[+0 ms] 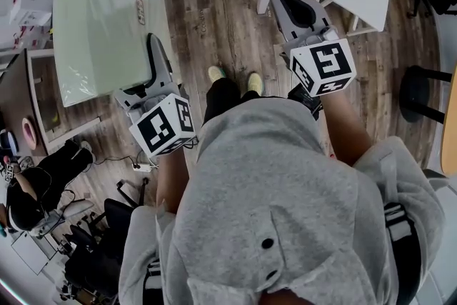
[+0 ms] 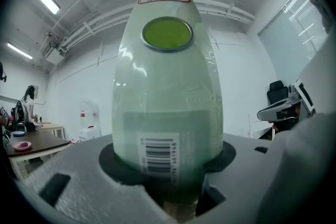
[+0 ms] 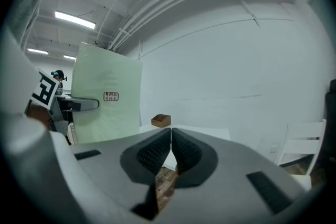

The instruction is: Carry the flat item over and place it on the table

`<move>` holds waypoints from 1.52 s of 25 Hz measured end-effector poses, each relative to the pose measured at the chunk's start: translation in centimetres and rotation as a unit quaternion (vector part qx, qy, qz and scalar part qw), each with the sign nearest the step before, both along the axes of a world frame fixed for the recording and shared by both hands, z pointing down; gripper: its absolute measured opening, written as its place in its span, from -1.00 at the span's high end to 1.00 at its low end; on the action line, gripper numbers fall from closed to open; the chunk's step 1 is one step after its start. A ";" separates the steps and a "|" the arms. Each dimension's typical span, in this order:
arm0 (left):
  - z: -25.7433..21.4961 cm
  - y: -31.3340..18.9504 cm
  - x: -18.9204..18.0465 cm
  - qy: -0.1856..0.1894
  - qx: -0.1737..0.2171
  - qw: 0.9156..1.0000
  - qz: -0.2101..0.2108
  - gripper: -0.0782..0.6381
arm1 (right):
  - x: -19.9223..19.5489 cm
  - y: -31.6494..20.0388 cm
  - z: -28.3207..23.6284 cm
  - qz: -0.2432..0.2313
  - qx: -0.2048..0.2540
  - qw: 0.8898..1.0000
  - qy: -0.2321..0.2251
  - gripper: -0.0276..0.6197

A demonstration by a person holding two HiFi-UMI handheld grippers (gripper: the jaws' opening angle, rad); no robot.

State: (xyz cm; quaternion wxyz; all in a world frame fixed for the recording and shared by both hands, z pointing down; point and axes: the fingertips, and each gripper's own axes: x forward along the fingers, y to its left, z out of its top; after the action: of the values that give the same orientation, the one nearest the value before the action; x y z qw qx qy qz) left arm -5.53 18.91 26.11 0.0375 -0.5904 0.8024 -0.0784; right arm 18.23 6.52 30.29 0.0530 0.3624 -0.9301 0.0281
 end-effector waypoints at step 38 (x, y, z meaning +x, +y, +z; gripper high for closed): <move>0.7 -15.3 -11.1 0.014 0.002 1.000 0.007 0.01 | -11.1 -13.8 0.0 -0.003 0.010 0.999 0.046 0.83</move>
State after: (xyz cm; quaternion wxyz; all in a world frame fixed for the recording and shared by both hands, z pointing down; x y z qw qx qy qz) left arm -16.62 3.60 26.77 0.0283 -0.5967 0.7991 -0.0684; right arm 7.13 -7.30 30.31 0.0923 0.3607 -0.9281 0.0018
